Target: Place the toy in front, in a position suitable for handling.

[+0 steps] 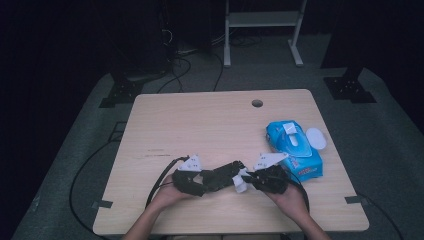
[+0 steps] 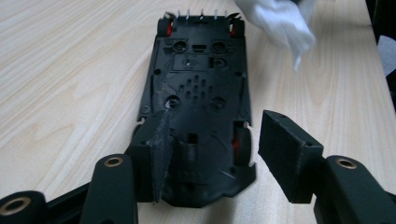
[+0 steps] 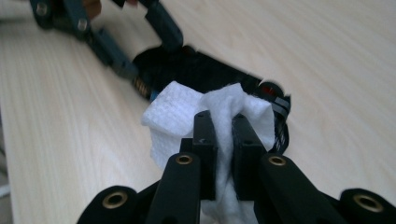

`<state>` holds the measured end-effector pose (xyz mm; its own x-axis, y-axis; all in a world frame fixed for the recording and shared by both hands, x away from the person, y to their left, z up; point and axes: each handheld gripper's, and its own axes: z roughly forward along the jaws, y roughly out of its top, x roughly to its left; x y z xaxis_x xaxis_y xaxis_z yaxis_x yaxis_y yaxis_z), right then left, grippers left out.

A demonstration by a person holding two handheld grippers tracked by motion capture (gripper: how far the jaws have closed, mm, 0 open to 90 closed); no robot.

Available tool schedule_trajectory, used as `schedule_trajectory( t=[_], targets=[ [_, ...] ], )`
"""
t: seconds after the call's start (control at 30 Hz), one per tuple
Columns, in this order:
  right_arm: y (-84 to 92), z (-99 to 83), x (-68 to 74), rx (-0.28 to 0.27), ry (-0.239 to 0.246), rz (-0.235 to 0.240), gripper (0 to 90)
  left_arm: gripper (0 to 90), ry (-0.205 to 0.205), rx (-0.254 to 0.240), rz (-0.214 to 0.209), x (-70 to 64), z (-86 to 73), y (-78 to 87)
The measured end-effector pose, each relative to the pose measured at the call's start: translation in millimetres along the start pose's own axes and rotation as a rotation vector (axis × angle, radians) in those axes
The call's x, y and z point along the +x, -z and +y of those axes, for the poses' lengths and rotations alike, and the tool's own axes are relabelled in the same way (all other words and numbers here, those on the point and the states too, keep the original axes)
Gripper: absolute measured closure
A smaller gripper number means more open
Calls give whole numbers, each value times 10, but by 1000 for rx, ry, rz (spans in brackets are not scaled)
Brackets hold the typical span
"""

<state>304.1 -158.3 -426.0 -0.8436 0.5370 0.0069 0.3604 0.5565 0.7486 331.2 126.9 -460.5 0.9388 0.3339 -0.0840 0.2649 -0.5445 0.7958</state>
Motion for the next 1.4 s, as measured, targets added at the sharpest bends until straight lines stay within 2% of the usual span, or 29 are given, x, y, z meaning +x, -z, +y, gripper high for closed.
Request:
schedule_trajectory(
  t=[0.13,0.17,0.23,0.3,0.4,0.6,0.7,0.77,0.87,0.93,1.0,1.03,1.07,1.2,1.23,1.33,1.4],
  targets=[
    [-128,121,-119,-2,-33,4,816,405,-17,-5,19,-9,5,13],
    [-191,122,-156,17,-36,0,816,382,-26,-8,32,-15,4,23],
    [-274,80,-192,44,-48,6,815,271,-44,-40,64,-32,-7,42],
    [-282,58,-194,42,-57,9,815,220,-41,-47,90,-28,-13,41],
    [-268,42,-193,38,-66,15,814,165,-17,-19,91,3,-40,-3],
    [-259,22,-170,30,-69,18,813,123,-32,4,87,-44,-41,-41],
    [-252,3,-163,24,-77,26,813,114,-34,6,83,-69,-58,-55],
    [-249,-3,-162,23,-81,29,813,114,-58,24,90,-79,-59,-69],
    [-255,-6,-167,20,-82,27,813,110,-69,43,102,-87,-65,-109],
    [-259,-6,-178,18,-89,28,814,110,-90,74,114,-95,-79,-140],
    [-261,-4,-182,18,-95,26,814,150,-106,86,121,-97,-94,-151],
    [-261,6,-167,23,-90,19,814,213,-120,77,143,-99,-102,-144],
    [-263,20,-136,28,-75,12,814,234,-124,82,140,-91,-99,-139],
    [-355,106,-5,30,-30,16,815,236,-118,74,126,-70,-101,-138],
    [-383,132,16,27,-23,24,815,236,-119,73,127,-71,-103,-139],
    [-555,249,121,15,-16,96,815,237,-120,71,128,-78,-104,-142],
    [-624,299,177,9,3,119,815,237,-124,73,129,-79,-104,-142]
  ],
)
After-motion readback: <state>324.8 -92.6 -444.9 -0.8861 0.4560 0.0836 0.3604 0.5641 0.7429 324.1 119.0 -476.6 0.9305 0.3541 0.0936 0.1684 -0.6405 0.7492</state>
